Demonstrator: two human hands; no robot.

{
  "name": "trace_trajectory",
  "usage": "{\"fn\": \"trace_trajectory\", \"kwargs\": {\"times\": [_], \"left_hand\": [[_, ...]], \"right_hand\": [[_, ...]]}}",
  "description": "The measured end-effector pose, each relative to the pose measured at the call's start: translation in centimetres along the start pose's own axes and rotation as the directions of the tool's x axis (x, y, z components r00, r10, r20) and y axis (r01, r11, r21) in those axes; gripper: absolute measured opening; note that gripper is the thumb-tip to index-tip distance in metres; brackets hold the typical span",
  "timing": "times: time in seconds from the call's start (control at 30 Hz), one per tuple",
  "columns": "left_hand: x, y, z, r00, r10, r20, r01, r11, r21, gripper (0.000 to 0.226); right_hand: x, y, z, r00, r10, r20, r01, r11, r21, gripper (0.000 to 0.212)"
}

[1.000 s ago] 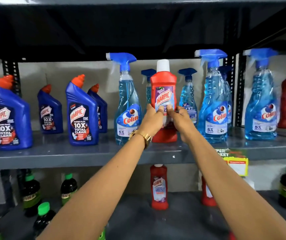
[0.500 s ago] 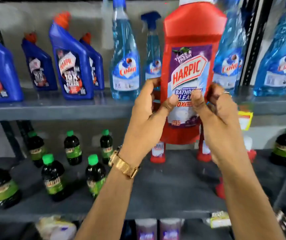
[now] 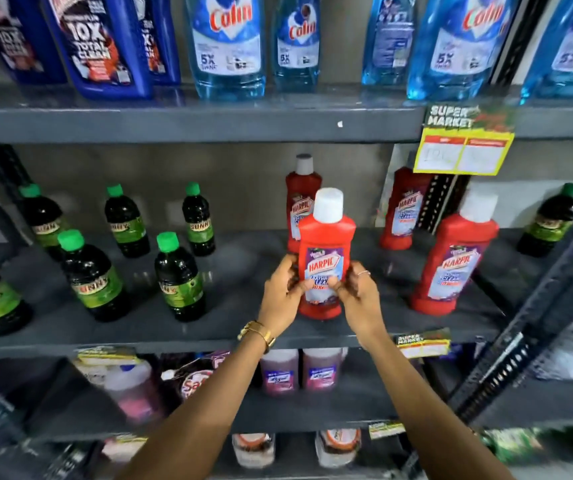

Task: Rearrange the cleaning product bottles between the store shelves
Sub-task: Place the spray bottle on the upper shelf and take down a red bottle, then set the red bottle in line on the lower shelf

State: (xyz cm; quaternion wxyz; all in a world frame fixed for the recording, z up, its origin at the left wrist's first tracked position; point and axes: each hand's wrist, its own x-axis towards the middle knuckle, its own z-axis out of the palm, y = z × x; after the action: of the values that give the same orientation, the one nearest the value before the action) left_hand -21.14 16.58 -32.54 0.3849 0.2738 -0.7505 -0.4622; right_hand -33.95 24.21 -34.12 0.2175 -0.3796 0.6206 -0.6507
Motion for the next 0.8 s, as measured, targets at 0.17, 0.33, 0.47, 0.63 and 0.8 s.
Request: {"fn": "trace_trajectory", "kwargs": {"times": [0.17, 0.33, 0.47, 0.63, 0.8], "left_hand": [[0.8, -2.4, 1.4, 0.997, -0.066, -0.040, 0.067, 0.997, 0.024, 0.026], [1.5, -2.6, 1.3, 0.997, -0.078, -0.017, 0.079, 0.995, 0.066, 0.029], [1.5, -2.7, 1.4, 0.997, -0.074, -0.023, 0.076, 0.994, 0.083, 0.032], [0.7, -1.8, 1.1, 0.997, -0.063, -0.051, 0.065, 0.997, 0.042, 0.054], [0.0, 4.0, -1.0, 0.925, 0.313, -0.213, -0.279, 0.944, 0.176, 0.045]], "right_hand": [[0.9, 1.8, 0.1, 0.999, 0.049, 0.001, -0.049, 0.996, -0.072, 0.031], [1.2, 2.0, 0.6, 0.998, 0.062, -0.013, -0.063, 0.995, -0.073, 0.037], [1.1, 2.0, 0.6, 0.998, 0.064, -0.006, -0.064, 0.993, -0.097, 0.039], [0.4, -0.2, -0.2, 0.999, -0.015, 0.049, 0.026, 0.970, -0.242, 0.049], [-1.1, -6.5, -1.2, 0.933, -0.359, 0.035, 0.339, 0.837, -0.429, 0.042]]}}
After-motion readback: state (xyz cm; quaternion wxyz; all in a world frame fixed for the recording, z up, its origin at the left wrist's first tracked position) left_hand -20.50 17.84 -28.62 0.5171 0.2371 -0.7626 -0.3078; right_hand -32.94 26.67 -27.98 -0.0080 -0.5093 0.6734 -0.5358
